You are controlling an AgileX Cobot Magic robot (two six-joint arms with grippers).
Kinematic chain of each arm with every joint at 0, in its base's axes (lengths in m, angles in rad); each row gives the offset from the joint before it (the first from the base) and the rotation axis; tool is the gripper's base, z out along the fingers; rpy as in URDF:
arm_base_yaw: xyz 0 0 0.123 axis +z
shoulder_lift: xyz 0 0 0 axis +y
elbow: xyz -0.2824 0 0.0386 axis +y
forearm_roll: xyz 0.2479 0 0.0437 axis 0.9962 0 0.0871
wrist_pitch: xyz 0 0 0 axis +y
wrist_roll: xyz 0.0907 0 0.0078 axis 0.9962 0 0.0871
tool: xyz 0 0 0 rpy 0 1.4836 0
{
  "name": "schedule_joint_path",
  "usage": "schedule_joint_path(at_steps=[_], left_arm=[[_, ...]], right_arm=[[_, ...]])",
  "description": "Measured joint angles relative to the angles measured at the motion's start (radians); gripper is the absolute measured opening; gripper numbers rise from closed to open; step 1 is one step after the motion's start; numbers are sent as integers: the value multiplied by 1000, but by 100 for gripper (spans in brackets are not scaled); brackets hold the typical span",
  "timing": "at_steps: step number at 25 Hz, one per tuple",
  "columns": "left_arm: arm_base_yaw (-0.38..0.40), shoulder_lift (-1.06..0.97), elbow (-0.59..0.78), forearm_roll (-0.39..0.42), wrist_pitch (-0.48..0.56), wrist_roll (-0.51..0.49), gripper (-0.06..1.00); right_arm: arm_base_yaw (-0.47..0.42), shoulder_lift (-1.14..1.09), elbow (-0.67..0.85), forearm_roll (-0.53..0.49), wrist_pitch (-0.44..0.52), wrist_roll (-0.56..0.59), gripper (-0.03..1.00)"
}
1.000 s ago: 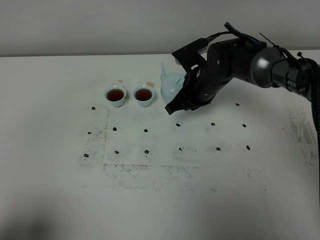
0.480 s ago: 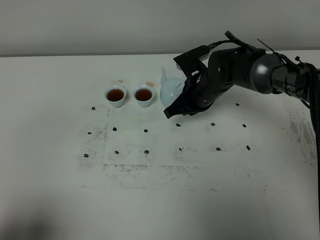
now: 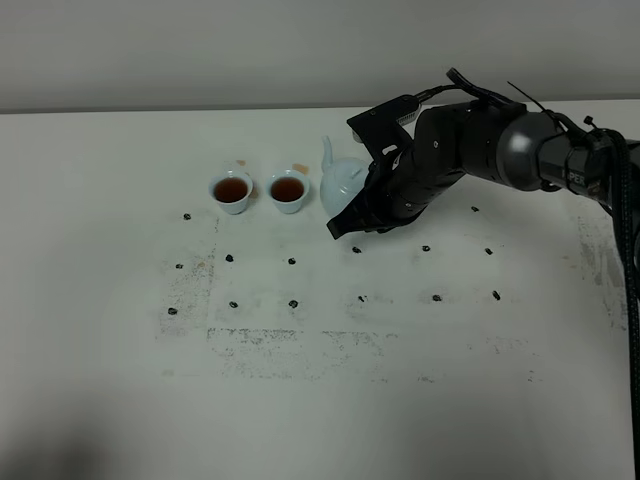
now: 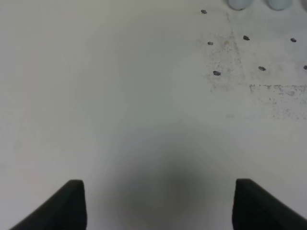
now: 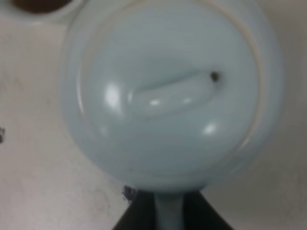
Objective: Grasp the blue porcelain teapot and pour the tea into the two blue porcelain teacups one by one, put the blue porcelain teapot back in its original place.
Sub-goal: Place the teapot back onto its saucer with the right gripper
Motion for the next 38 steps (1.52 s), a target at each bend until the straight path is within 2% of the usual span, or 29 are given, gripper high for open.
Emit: schedule_joint_path(at_steps=[8, 25, 28, 35, 38], left_arm=[[0, 0, 0, 0, 0, 0, 61], [0, 0, 0, 0, 0, 0, 61], [0, 0, 0, 0, 0, 0, 61], [0, 0, 0, 0, 0, 0, 61], [0, 0, 0, 0, 0, 0, 61]], right_arm=[[0, -110, 1, -12, 44, 0, 4], [-30, -276, 5, -28, 277, 0, 4], [-44, -310, 63, -28, 267, 0, 4], [-76, -434, 258, -17, 145, 0, 4], [-79, -451, 290, 7, 156, 14, 4]])
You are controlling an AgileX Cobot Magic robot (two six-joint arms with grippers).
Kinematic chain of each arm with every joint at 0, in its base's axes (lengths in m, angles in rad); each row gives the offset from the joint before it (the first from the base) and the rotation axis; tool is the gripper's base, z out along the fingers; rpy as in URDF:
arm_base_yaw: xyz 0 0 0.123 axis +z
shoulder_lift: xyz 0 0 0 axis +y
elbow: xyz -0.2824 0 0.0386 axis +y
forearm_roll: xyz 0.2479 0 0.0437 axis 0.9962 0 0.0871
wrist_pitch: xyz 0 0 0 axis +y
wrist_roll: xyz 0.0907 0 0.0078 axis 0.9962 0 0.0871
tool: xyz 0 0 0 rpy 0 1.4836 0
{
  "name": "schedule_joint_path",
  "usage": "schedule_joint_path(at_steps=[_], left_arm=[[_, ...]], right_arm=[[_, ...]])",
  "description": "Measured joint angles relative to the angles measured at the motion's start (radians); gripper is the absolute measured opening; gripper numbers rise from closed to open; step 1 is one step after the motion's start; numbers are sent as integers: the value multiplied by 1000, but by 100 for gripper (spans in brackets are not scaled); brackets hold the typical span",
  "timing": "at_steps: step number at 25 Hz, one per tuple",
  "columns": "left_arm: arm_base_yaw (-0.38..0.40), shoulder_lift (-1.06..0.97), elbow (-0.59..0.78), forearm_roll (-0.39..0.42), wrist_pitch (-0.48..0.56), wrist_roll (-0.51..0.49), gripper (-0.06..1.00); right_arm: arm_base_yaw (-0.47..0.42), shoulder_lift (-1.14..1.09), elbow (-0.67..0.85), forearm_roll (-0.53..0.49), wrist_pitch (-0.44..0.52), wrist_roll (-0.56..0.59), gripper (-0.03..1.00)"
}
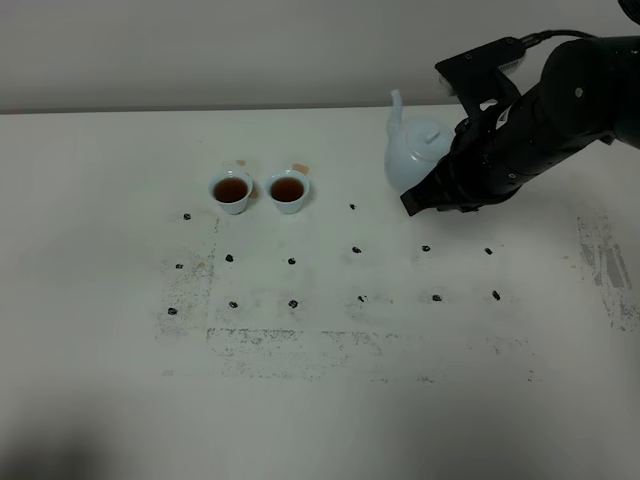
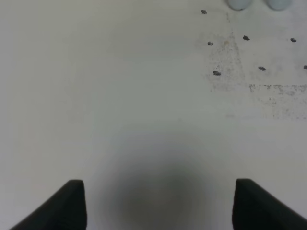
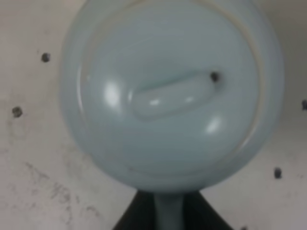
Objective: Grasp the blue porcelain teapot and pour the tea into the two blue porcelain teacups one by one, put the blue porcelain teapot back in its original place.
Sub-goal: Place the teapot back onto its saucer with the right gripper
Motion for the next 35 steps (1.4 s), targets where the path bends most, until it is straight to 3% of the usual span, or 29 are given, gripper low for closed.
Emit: schedule_joint_path(at_steps=[5, 11, 17, 35], left_arm=[[0, 0, 0, 0, 0, 0, 61], [0, 0, 0, 0, 0, 0, 61], [0, 0, 0, 0, 0, 0, 61], [0, 0, 0, 0, 0, 0, 61]], right_arm=[[1, -1, 65, 85, 9, 28, 4], [62, -1, 131, 98, -4, 36, 4], [153, 59, 132, 56, -34, 97, 4], [189, 178, 120, -7, -109, 134, 4]])
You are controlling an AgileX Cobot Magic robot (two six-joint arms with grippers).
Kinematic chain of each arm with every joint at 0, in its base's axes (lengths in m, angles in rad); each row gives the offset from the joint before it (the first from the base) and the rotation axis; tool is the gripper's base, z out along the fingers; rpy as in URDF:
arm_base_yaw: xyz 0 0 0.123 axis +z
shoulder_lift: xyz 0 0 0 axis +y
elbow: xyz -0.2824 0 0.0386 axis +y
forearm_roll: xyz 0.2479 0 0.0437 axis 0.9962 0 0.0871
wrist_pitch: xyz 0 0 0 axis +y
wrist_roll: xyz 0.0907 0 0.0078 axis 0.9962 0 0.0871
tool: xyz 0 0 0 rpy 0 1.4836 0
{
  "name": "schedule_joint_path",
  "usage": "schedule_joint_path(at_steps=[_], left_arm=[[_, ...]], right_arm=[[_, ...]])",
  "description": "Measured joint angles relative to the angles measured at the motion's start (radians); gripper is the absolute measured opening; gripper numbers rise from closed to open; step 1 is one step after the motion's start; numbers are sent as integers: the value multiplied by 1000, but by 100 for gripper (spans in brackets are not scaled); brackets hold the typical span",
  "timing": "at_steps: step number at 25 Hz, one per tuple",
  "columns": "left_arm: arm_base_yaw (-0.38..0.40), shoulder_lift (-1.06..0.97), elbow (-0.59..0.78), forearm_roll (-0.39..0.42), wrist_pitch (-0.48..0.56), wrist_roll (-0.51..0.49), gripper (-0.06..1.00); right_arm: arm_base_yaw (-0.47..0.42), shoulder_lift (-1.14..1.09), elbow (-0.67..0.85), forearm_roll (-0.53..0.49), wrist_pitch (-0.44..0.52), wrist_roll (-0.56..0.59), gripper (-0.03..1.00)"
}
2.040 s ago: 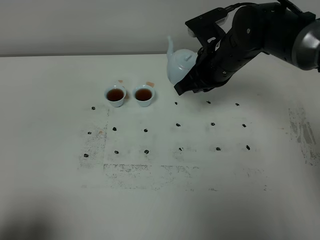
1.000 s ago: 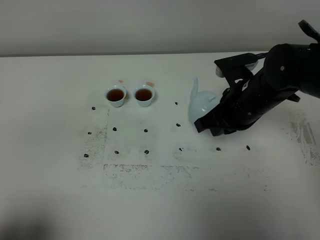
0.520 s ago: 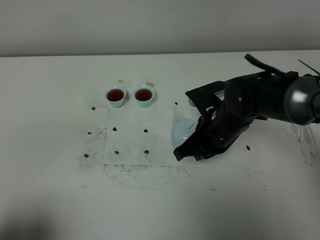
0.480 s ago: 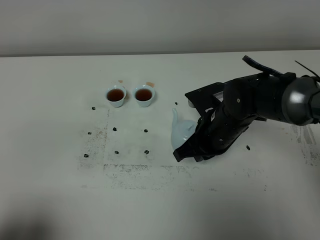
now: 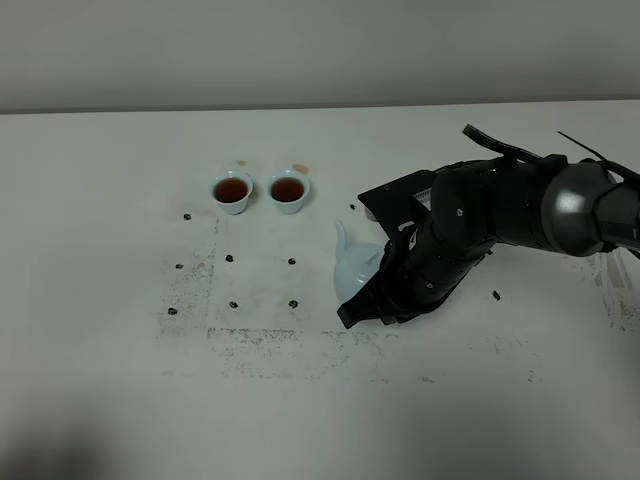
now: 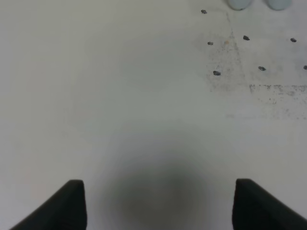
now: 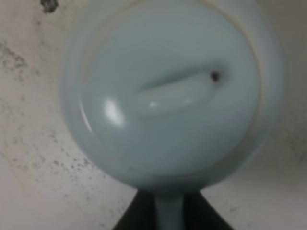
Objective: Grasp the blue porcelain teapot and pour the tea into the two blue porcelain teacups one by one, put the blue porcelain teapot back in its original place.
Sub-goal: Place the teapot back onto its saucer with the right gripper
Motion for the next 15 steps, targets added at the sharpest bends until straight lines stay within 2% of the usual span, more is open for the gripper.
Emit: schedule_joint_path(at_steps=[8, 15], left_arm=[[0, 0, 0, 0, 0, 0, 61], [0, 0, 0, 0, 0, 0, 61]], right_arm=[[7, 18, -1, -51, -9, 48, 4], [8, 18, -1, -57, -10, 62, 4]])
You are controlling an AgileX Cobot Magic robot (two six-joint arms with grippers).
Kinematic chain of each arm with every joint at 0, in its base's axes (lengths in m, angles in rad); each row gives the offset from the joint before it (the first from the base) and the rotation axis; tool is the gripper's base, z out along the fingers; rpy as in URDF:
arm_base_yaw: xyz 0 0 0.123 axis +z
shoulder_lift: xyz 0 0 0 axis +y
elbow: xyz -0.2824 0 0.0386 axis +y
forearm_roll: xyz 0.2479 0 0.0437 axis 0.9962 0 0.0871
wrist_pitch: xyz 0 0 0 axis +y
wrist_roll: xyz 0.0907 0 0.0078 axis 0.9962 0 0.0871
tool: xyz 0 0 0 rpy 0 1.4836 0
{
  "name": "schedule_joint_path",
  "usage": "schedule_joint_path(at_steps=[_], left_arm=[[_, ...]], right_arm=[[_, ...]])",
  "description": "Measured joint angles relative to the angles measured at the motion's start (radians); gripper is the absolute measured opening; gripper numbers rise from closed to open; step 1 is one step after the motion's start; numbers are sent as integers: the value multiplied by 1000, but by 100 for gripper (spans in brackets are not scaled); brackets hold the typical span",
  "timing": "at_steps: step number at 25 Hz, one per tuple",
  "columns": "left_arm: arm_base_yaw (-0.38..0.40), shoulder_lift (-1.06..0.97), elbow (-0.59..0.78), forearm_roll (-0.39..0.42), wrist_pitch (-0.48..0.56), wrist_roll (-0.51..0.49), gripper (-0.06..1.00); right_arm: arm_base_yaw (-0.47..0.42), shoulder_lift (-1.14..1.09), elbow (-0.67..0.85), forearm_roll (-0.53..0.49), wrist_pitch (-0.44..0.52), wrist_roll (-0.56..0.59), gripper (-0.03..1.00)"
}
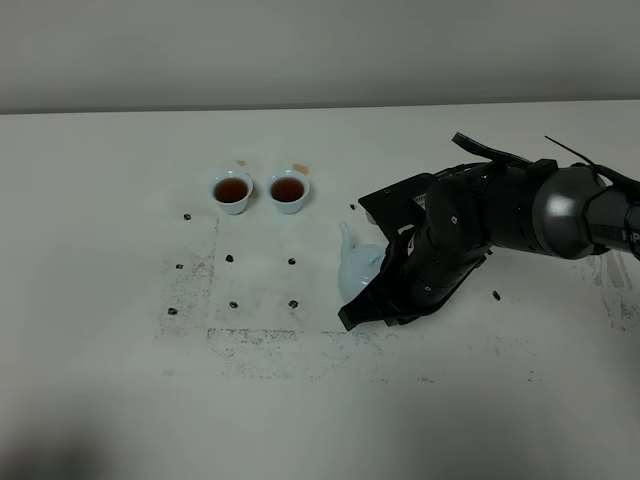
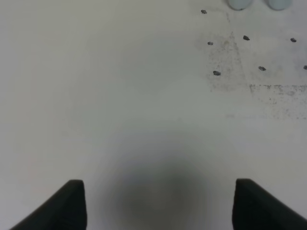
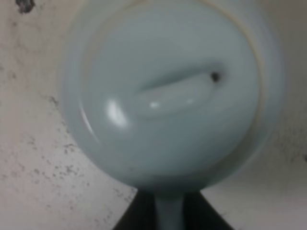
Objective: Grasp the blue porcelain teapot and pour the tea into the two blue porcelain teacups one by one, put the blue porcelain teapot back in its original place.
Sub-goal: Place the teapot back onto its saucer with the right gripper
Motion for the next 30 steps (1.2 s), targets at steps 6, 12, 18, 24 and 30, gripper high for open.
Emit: schedule_joint_path(at_steps=[6, 12, 18, 24, 30], left_arm=[[0, 0, 0, 0, 0, 0, 61], [0, 0, 0, 0, 0, 0, 61], [0, 0, 0, 0, 0, 0, 61], [0, 0, 0, 0, 0, 0, 61], [0, 0, 0, 0, 0, 0, 61]], right_arm=[[0, 0, 0, 2, -3, 0, 7], [0, 0, 0, 3, -4, 0, 11], [0, 0, 0, 4, -4, 0, 12], [0, 0, 0, 5, -4, 0, 16], [0, 0, 0, 9, -8, 0, 27]])
